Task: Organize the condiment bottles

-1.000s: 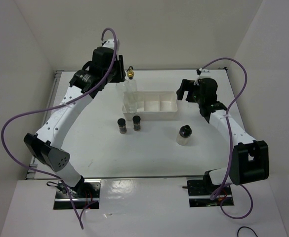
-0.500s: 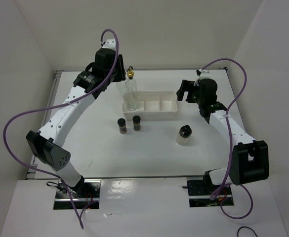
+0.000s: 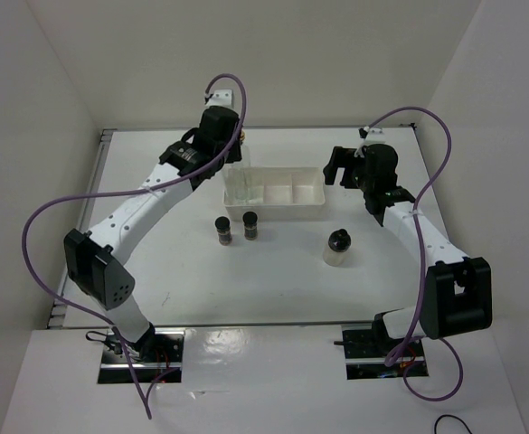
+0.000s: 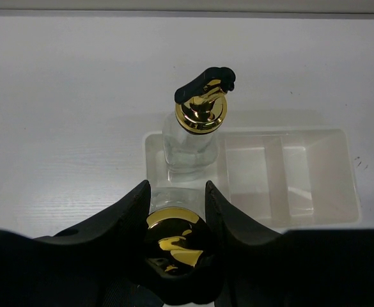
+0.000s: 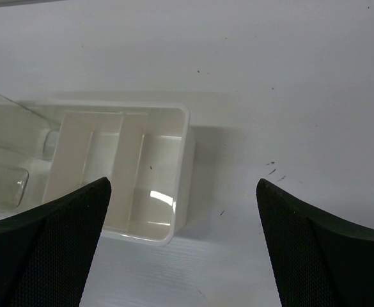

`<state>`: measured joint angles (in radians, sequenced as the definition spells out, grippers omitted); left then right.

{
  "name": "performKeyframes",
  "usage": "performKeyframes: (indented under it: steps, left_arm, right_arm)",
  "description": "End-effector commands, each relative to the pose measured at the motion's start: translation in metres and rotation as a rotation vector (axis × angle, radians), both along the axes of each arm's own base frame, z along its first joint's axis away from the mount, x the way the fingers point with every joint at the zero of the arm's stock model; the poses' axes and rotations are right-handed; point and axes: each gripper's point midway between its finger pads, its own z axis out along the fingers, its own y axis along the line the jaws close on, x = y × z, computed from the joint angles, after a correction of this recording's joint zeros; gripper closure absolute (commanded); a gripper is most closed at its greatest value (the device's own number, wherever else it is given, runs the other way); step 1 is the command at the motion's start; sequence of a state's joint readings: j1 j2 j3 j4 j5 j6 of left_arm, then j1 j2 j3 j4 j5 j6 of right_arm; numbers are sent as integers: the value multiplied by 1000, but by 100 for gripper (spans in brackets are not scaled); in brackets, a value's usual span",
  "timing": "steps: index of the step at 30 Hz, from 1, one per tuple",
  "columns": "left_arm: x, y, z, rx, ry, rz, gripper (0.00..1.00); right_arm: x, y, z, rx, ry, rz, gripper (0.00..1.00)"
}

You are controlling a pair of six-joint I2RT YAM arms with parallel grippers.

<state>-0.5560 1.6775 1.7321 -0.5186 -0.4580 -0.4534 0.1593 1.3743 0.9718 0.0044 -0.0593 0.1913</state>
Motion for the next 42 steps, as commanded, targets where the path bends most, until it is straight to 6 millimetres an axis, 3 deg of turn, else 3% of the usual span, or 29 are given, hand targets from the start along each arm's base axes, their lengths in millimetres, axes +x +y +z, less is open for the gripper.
performKeyframes:
  steps: [1, 24, 30, 31, 42]
  left_arm:
    - [13, -1, 33, -73, -128, 61, 92]
    - [22, -27, -18, -1, -58, 102, 92]
    - [25, -27, -33, 19, -31, 115, 72]
    - [25, -27, -33, 19, -31, 115, 62]
    - [22, -23, -33, 43, -20, 118, 27]
  right_arm:
    - [3, -1, 6, -15, -35, -9, 1]
    - [4, -1, 7, -25, -26, -6, 1]
    - [3, 9, 11, -1, -32, 51, 1]
    - [3, 9, 11, -1, -32, 51, 1]
    - [4, 14, 16, 1, -27, 83, 1]
